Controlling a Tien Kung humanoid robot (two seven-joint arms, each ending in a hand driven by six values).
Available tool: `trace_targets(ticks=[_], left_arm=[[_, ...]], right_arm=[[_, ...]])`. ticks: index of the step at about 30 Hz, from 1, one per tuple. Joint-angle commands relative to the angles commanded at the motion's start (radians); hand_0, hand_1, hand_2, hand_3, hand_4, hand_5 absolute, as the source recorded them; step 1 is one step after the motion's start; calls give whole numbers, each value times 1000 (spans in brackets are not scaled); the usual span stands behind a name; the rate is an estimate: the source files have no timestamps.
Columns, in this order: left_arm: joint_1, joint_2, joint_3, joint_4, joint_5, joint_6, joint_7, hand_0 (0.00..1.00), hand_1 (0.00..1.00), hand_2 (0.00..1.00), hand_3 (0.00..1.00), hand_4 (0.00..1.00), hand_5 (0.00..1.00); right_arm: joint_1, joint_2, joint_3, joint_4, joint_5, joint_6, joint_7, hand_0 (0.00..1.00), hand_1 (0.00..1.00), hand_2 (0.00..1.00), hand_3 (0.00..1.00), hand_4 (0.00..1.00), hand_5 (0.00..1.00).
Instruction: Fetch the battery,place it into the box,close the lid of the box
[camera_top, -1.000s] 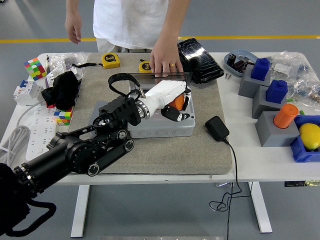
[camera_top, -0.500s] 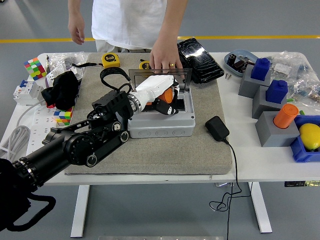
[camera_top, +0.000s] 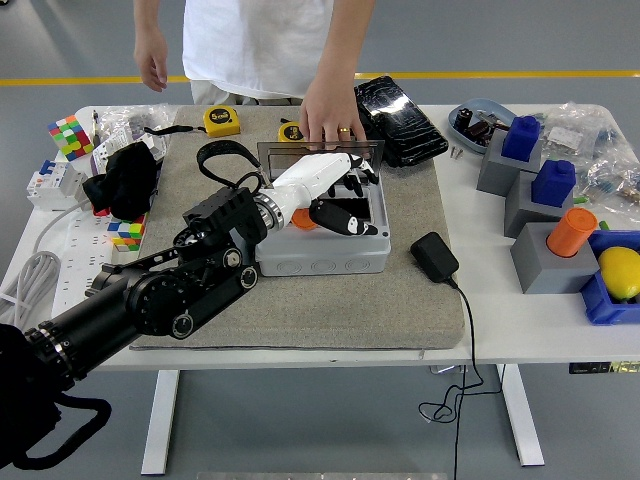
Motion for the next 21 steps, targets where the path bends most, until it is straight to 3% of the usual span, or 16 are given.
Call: trace_targets(ticks=[10, 17, 18, 21], left_arm=[[18, 0, -14, -53, -12, -12, 6, 445, 628, 596, 700, 998, 357], [58, 0, -59, -166, -26, -22, 2, 432, 623, 587, 682, 998, 387], [65, 0, -69, -185, -27, -22, 0, 411, 587, 557, 618, 998, 464], [85, 5, -91, -235, -28, -26, -1, 411, 587, 557, 618, 998, 464]], right_arm=[[-1, 2, 10, 2, -8, 0, 2, 568, 602, 597, 552, 942, 477], [-3, 3, 15, 2, -9, 0, 3, 567, 603, 596, 551, 940, 479], [-3, 3, 16, 2, -9, 0, 3, 567, 602, 598, 552, 942, 479], [-1, 3, 20, 2, -10, 1, 4, 567, 602, 598, 552, 942, 479]])
